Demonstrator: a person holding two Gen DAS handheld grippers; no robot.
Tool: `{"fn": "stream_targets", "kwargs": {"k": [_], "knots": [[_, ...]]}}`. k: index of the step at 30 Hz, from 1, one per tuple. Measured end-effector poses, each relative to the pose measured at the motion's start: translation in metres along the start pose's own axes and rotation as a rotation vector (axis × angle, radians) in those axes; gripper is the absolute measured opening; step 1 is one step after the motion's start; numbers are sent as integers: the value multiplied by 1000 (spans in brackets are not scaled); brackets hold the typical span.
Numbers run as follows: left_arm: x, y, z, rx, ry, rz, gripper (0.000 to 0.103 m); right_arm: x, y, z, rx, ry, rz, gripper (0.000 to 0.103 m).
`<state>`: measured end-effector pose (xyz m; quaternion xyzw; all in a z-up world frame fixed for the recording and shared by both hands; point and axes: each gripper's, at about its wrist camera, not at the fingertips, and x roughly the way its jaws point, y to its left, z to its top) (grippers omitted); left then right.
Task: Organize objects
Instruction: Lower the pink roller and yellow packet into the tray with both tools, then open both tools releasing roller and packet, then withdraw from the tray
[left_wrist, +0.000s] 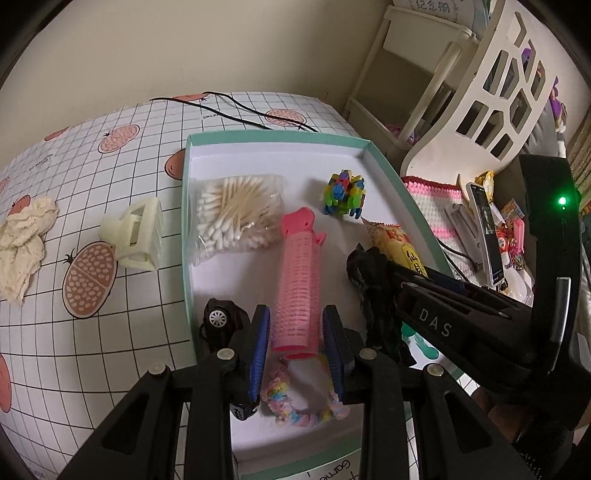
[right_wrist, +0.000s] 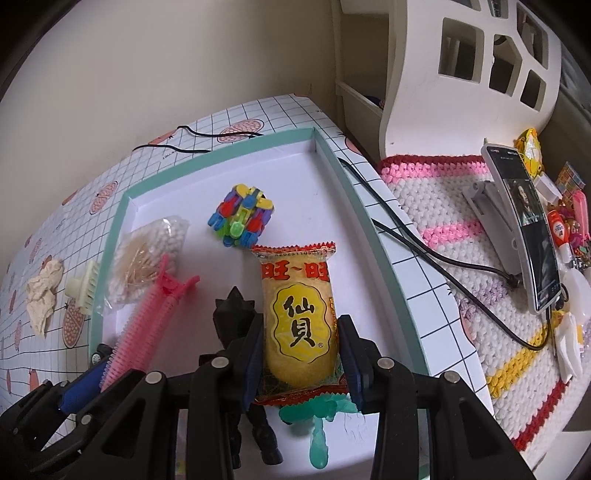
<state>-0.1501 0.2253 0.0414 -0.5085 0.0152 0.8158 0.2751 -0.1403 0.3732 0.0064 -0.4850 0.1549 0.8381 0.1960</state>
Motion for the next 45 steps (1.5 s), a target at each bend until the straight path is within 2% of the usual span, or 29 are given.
{"fn": "stream_targets", "kwargs": {"k": [8,12,19,22,31,35,45], "knots": [[2,1,0,-2,13,3,31,0,-1,1,0,0,-1,44],[2,1,-1,-5,12,1,38,0,-1,1,0,0,0,47],[-1,1,0,-4,1,3,39,-2,1,0,-13,-16,2,48],[-4,1,2,-8,-12,-2,39,-4,2,0,-16,-31,3,54],[-18,9,6,-31,-78,-2,39,-17,2,4,-10,-98,22,54],[-25,15,9,-49,-118,3,48,-24,4,6,-13,-139,39,54],[-33,34,11,-93,-155,51,55,-29,16,5,-48,-166,60,59]]}}
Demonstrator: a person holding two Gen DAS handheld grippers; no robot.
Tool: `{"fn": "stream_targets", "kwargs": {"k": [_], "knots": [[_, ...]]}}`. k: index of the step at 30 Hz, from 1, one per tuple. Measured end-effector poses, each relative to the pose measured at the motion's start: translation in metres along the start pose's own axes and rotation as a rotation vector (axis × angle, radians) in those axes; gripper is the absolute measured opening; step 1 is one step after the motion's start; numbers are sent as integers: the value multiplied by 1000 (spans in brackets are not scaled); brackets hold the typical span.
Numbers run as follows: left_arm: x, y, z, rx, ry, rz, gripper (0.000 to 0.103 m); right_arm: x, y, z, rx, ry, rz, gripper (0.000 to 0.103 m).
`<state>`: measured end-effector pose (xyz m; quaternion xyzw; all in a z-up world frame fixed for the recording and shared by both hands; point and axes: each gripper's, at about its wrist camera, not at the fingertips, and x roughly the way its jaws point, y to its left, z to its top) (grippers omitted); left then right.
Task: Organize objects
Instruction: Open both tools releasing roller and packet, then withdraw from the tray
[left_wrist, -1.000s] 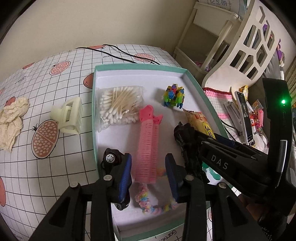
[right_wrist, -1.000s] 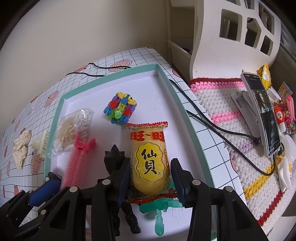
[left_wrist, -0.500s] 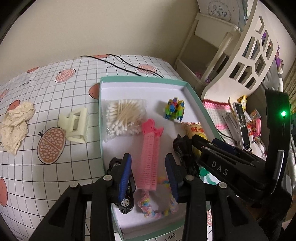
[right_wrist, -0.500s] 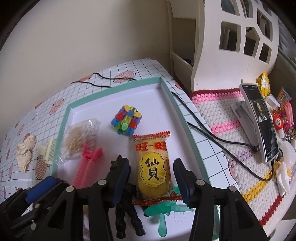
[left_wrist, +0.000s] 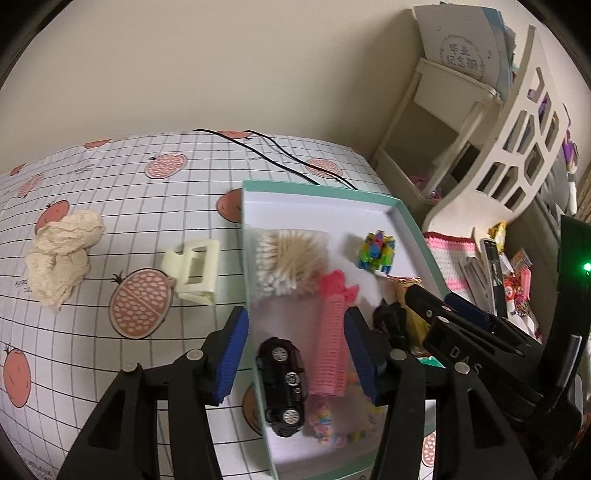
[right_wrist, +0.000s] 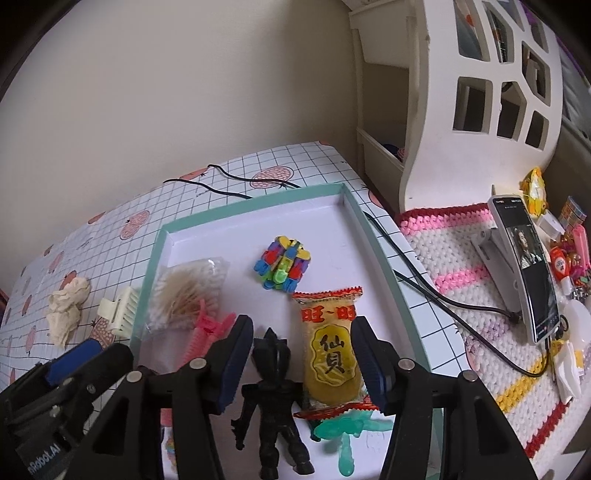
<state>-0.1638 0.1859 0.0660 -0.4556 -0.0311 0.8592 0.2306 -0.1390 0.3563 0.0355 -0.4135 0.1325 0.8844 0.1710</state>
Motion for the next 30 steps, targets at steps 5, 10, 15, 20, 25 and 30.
{"fn": "stream_targets", "kwargs": {"k": [5,10,15,20,25,30], "knots": [[-1,9,2,-18,-10,29,63,1,4,-2,-14,3,8,61],[-3,19,2,-43,-17,59,66,1,10,-2,-33,2,15,65],[-2,32,2,-93,-3,65,77,3,15,-3,-44,6,27,74],[3,41,-1,-141,13,67,86,4,24,-5,-65,10,36,81],[0,50,-1,-168,-6,95,88,4,33,-6,-90,5,42,86],[-1,60,-2,-192,-11,121,88,5,38,-7,-104,13,46,86]]}}
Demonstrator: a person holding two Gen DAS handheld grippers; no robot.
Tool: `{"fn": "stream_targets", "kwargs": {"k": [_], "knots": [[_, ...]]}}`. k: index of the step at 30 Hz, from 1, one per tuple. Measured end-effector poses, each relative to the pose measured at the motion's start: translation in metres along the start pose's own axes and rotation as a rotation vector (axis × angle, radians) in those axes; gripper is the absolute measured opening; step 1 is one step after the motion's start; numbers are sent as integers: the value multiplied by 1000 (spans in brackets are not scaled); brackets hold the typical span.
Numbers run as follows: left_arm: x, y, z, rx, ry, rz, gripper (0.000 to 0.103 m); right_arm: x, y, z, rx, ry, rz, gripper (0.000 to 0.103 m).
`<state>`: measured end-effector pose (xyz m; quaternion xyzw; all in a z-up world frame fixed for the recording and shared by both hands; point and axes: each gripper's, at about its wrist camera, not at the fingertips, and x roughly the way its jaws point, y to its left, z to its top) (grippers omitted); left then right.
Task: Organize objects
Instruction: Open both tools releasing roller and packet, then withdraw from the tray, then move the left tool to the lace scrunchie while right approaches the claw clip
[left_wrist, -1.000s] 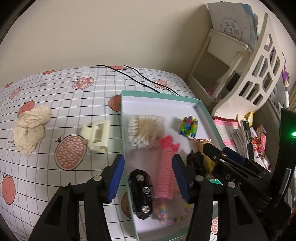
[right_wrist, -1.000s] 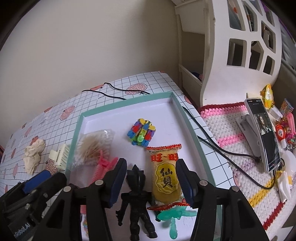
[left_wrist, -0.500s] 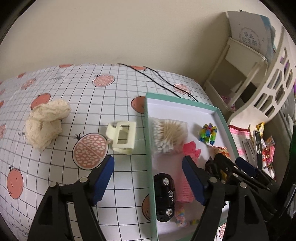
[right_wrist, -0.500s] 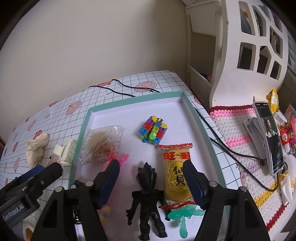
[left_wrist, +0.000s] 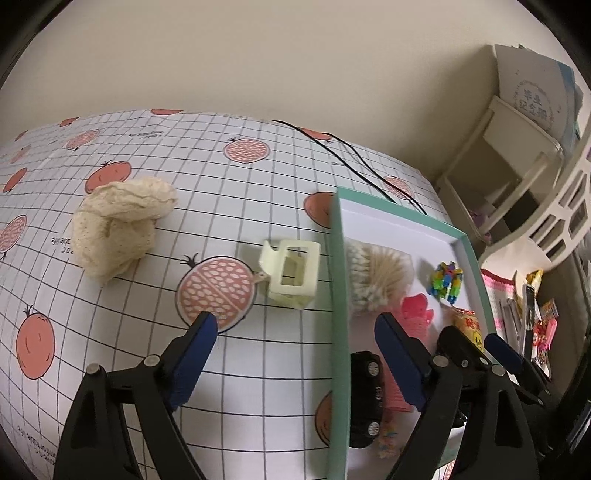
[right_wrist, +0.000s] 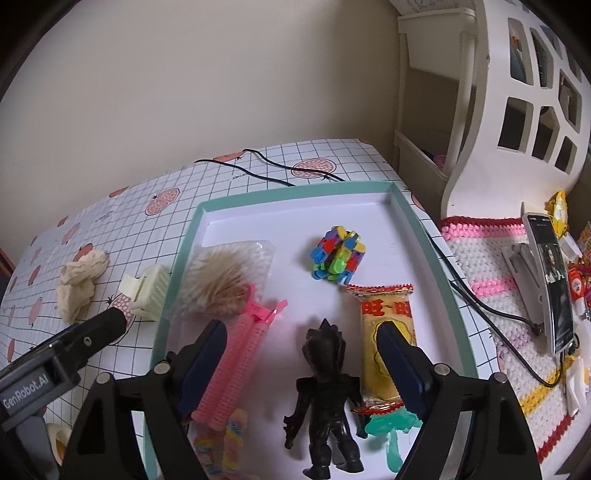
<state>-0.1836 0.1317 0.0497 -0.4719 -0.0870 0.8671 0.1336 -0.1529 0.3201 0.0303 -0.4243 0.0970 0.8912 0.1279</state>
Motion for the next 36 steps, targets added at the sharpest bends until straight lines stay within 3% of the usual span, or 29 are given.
{"fn": "stream_targets", "kwargs": {"k": [2,3,6,8,9,23,32,36], "knots": [[-1,4,0,-9,-6,17,92,0,2,0,-3,-1,2,86],[-2,5,1,-14,-12,27,100,0,3,0,-6,-2,3,86],[-4,11,2,-29,-32,50,102,1,6,-1,-11,1,5,87],[-5,15,3,-36,-38,60,102,1,8,-1,-13,0,5,101],[-5,17,3,-42,-40,66,102,1,9,-1,-13,-5,5,103],[-14,50,12,-101,-89,124,102,4,30,-2,-26,-7,33,103],[-23,97,24,-183,-127,156,102,1,66,5,-86,-27,93,103],[-26,123,30,-208,-160,205,102,0,89,8,-132,-40,124,103]]}}
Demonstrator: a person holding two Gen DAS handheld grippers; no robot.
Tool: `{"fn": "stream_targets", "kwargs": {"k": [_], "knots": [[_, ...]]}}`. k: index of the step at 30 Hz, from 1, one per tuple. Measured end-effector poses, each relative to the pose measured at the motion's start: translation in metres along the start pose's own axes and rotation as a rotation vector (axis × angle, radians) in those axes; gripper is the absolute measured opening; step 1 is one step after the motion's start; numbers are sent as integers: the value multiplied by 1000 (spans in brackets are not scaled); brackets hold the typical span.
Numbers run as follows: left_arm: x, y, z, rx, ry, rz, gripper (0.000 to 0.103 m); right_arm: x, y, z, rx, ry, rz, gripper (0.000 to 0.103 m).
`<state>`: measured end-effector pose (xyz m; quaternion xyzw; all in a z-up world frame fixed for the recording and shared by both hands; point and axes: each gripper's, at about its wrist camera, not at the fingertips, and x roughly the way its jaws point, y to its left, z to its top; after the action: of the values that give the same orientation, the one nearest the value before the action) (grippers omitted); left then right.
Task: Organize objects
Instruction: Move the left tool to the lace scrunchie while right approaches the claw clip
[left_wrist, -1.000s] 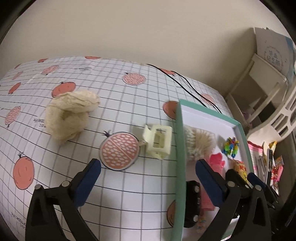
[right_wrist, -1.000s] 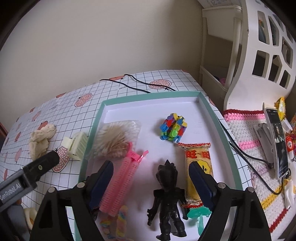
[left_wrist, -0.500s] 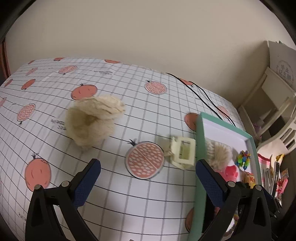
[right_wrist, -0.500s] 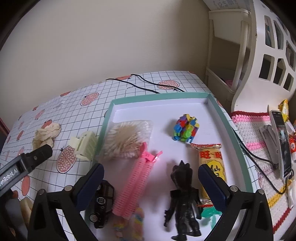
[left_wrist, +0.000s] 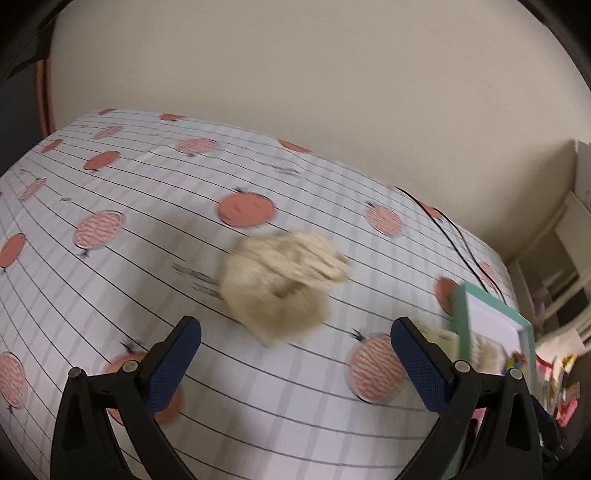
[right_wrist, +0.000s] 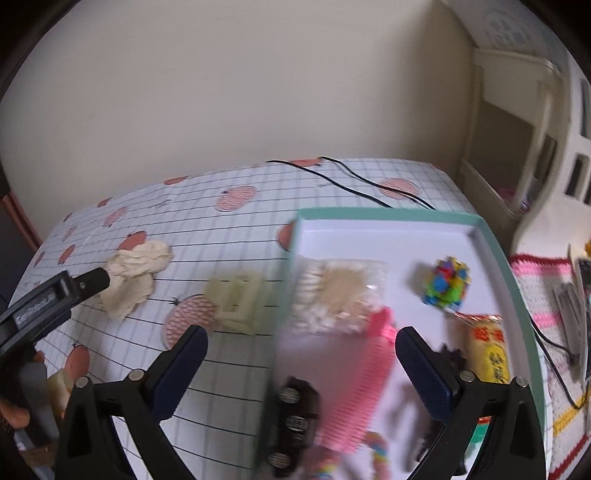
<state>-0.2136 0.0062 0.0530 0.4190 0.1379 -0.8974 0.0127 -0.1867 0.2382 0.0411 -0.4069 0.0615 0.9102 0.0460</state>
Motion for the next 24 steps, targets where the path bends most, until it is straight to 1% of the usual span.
{"fn": "stream_targets", "kwargs": {"k": [3,5,7,11,16,17,21,24], "knots": [[4,11,5,34,-19,50,102,1,15,5,-40,-9,17,103],[8,17,9,24,-21,53,102,3,23,7,-66,-14,19,103],[12,24,13,1,-15,44,102,5,32,9,-93,-17,26,103],[21,32,19,-27,-8,31,102,13,42,12,-107,-13,33,103],[32,34,19,-85,52,-26,102,21,45,21,-109,-6,41,103],[33,33,20,-84,57,-24,102,24,45,23,-109,-6,44,102],[34,20,23,-20,53,1,102,33,44,27,-97,8,43,100],[38,16,24,4,49,3,102,42,45,28,-98,23,42,90]]}}
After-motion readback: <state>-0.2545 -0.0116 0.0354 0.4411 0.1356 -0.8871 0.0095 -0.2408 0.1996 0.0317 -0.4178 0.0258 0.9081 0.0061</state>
